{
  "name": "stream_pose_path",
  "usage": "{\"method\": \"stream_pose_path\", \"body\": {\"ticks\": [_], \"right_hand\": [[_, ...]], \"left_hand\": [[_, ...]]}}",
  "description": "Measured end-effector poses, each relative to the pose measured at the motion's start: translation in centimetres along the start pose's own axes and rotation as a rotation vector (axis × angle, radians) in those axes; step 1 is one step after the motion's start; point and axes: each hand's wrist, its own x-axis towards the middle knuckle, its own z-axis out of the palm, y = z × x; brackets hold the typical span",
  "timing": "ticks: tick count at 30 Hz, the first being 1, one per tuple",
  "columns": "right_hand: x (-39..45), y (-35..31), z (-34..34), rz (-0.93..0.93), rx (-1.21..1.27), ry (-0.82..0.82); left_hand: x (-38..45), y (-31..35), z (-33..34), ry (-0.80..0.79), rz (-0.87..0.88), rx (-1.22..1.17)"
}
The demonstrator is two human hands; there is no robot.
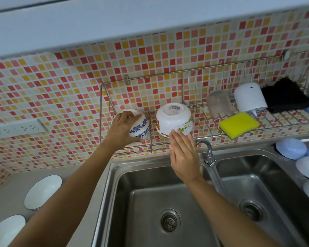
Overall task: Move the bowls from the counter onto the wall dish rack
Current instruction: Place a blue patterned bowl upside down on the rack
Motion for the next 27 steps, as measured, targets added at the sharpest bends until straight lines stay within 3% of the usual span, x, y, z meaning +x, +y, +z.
{"method": "stream_pose_path", "body": {"ticks": [5,7,10,13,20,24,27], "right_hand": [[0.0,-0.1,-0.1,0.007,0.006,0.003],[0.0,-0.2,-0.1,0.016,0.004,0.008],[0.0,-0.4,-0.2,0.030,0.008,0.004],[0.1,-0.7,-0.2,0.067,0.025,-0.023],[5.3,-2.7,-1.5,0.270,0.196,-0.194],[7.4,-1.3,-0.6,0.267,-0.004,-0.370],[6.5,-1.2,-0.3,0.207,-0.149,-0.404]], "left_hand": [[-0.2,0.4,-0.3,0.006,-0.056,-0.133],[-0.7,0.7,-0.5,0.108,-0.157,-0.235],[-1.6,1.2,-0.8,0.248,-0.275,-0.165],[-2.4,1.4,-0.7,0.166,-0.448,-0.219],[-2.5,1.5,-0.6,0.097,-0.382,-0.282],[-3.2,1.6,-0.9,0.146,-0.326,-0.273],[-3.6,1.7,-0.8,0.135,-0.285,-0.258]]}}
